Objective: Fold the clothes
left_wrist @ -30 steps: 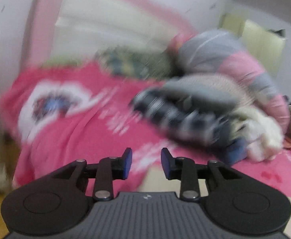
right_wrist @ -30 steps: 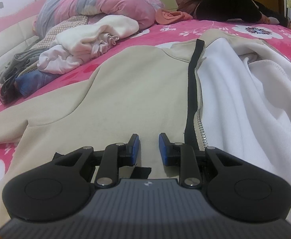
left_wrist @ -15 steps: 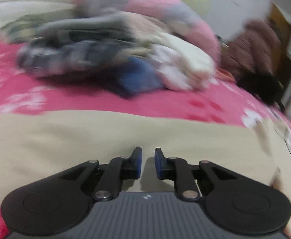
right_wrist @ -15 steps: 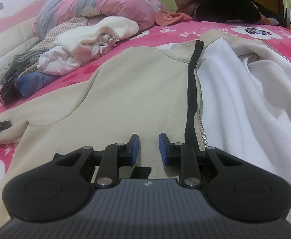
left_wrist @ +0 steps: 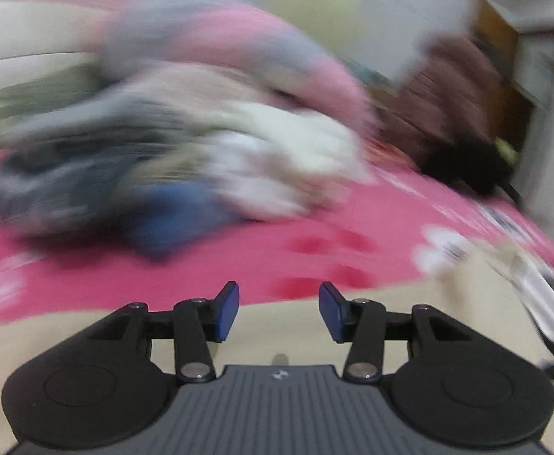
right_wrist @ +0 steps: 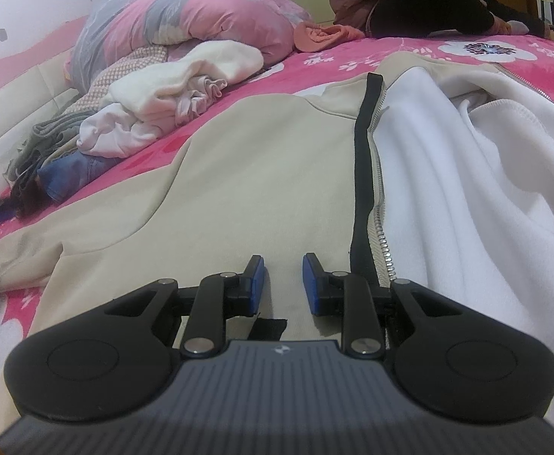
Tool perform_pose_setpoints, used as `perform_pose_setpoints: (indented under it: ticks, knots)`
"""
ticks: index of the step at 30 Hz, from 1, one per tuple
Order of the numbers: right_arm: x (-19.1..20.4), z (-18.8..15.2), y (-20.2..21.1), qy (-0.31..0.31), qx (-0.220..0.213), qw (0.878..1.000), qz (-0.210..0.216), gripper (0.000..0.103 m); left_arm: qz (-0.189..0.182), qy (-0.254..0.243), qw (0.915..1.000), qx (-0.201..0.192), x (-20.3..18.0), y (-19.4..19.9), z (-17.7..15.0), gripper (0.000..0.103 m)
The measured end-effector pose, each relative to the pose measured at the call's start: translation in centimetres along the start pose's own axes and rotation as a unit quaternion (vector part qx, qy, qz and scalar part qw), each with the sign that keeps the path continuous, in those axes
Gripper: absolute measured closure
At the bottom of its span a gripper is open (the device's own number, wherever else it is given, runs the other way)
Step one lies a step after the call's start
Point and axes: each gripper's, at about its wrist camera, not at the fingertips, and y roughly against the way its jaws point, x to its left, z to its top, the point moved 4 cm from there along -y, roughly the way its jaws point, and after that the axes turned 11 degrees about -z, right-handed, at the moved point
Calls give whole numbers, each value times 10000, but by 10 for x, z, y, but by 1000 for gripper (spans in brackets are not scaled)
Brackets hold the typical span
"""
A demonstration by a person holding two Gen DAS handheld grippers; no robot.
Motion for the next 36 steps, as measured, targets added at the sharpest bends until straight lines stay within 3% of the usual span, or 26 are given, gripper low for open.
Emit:
perform_pose_setpoints:
  ticks: [3, 4, 6, 8, 9, 12, 16, 19, 22, 26, 32, 36]
  knots:
    - [-1, 0, 0, -48, -8, 10000, 37, 81, -719, -531, 9942, 607, -44, -62, 9, 56]
    - [-2, 0, 0, -68, -11, 10000, 51, 82, -831, -677, 9907, 835, -55, -82, 8, 57]
    - [-4, 0, 0, -140, -8, 9999, 101, 82, -718, -972, 9856, 1187, -65, -115, -2, 59]
    - [-6, 0, 1, -228, -4, 9996, 161, 82, -445, -1246, 9847, 1134, -57, -131, -13, 61]
    - [-8, 0, 1, -285, -2, 9994, 203, 82, -355, -1186, 9866, 1067, -50, -131, -14, 61]
    - [-12, -1, 0, -433, 4, 9986, 314, 82, -180, -784, 9927, 902, -31, -124, -10, 75]
    - [-17, -1, 0, -591, 21, 9973, 441, 81, 74, -954, 9911, 927, -31, -119, -5, 76]
    - [-19, -2, 0, -678, 20, 9964, 506, 82, 259, -1345, 9878, 741, -54, -117, 10, 60]
    - [-19, -2, 0, -685, 14, 9963, 512, 81, -53, -1393, 9886, 566, -82, -124, 31, 58]
    - [-18, -2, 0, -697, 12, 9962, 520, 82, -437, -1532, 9848, 686, -124, -154, 43, 56]
    - [-20, -4, 1, -749, 0, 9956, 560, 82, -145, -1506, 9805, 1250, -136, -231, 19, 51]
    - [-22, -3, 1, -785, -1, 9951, 594, 82, -50, -1677, 9792, 1143, -139, -232, 14, 47]
